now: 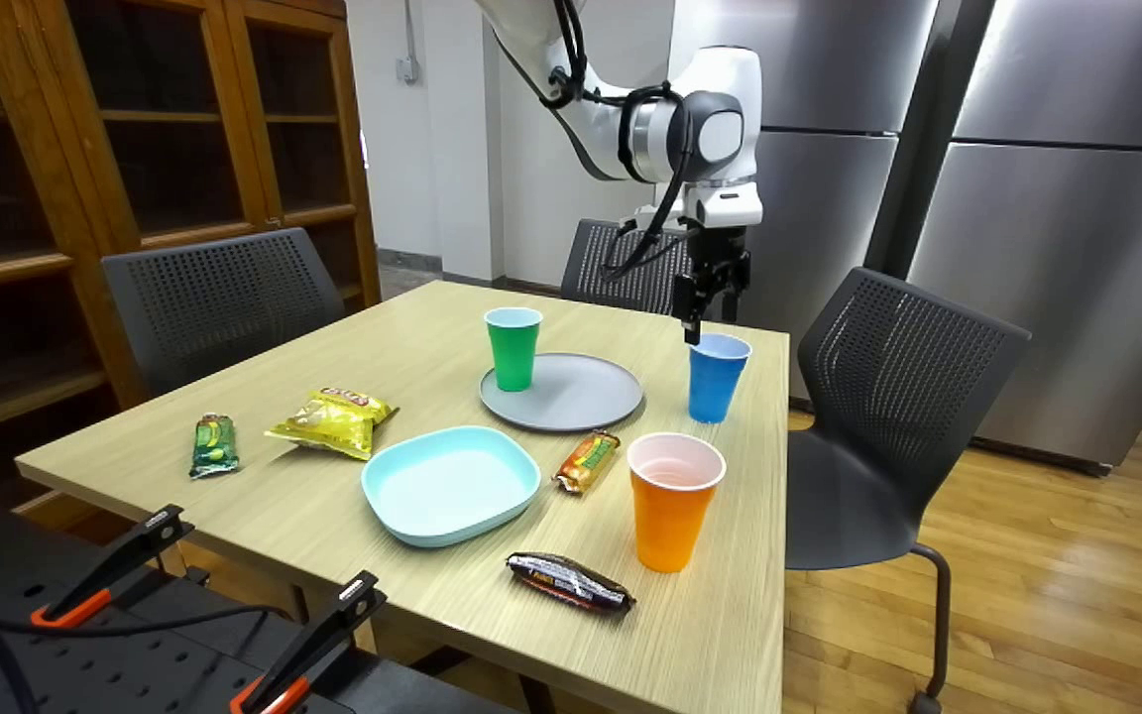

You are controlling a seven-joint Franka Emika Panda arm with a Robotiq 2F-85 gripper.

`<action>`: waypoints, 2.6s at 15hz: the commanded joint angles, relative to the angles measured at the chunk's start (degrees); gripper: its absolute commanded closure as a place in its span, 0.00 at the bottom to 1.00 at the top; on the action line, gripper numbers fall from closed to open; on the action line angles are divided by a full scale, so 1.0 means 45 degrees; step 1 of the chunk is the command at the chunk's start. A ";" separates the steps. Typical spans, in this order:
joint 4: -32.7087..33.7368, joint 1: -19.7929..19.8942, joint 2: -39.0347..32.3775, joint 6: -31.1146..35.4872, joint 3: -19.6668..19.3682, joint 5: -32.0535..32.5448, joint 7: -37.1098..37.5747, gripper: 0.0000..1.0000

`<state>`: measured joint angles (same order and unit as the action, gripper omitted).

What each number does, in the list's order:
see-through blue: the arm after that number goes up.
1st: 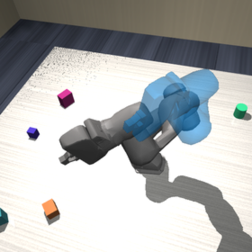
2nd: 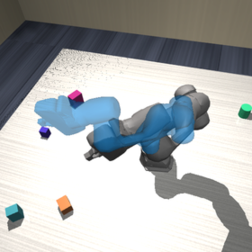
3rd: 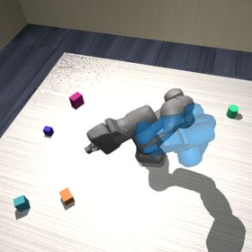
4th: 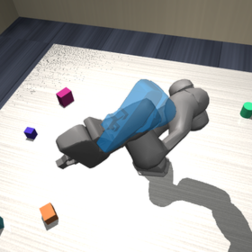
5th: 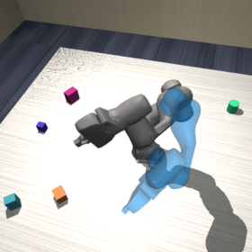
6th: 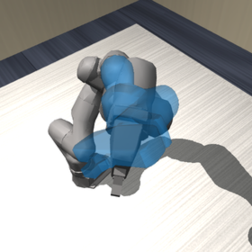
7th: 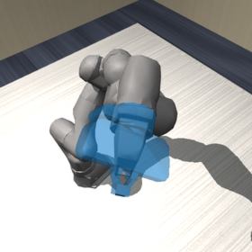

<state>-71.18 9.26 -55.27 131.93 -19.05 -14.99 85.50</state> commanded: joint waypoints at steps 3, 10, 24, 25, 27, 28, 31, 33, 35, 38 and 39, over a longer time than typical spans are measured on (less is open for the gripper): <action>-0.1602 -0.0055 0.1105 0.0365 0.0183 0.0511 0.0225 0.00; -0.1883 0.0036 0.0905 0.0382 0.0228 0.0846 0.0165 0.00; -0.1854 0.0123 0.0522 0.0361 0.0393 0.0825 0.0105 0.00; -0.1846 0.0129 0.0500 0.0364 0.0393 0.0823 0.0098 0.00; -0.1840 0.0150 0.0480 0.0379 0.0400 0.0811 0.0072 0.00; -0.1843 0.0165 0.0479 0.0411 0.0406 0.0800 0.0057 0.25; -0.1860 0.0184 0.0486 0.0443 0.0404 0.0795 0.0051 0.42; -0.1876 0.0169 0.0488 0.0478 0.0386 0.0821 0.0051 0.58; -0.1904 0.0158 0.0515 0.0532 0.0378 0.0823 0.0055 0.73; -0.1949 0.0138 0.0569 0.0721 0.0369 0.0822 0.0048 0.95; -0.1952 0.0135 0.0571 0.0788 0.0366 0.0822 0.0050 1.00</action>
<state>-79.20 9.16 -53.75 134.16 -18.47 -12.59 85.49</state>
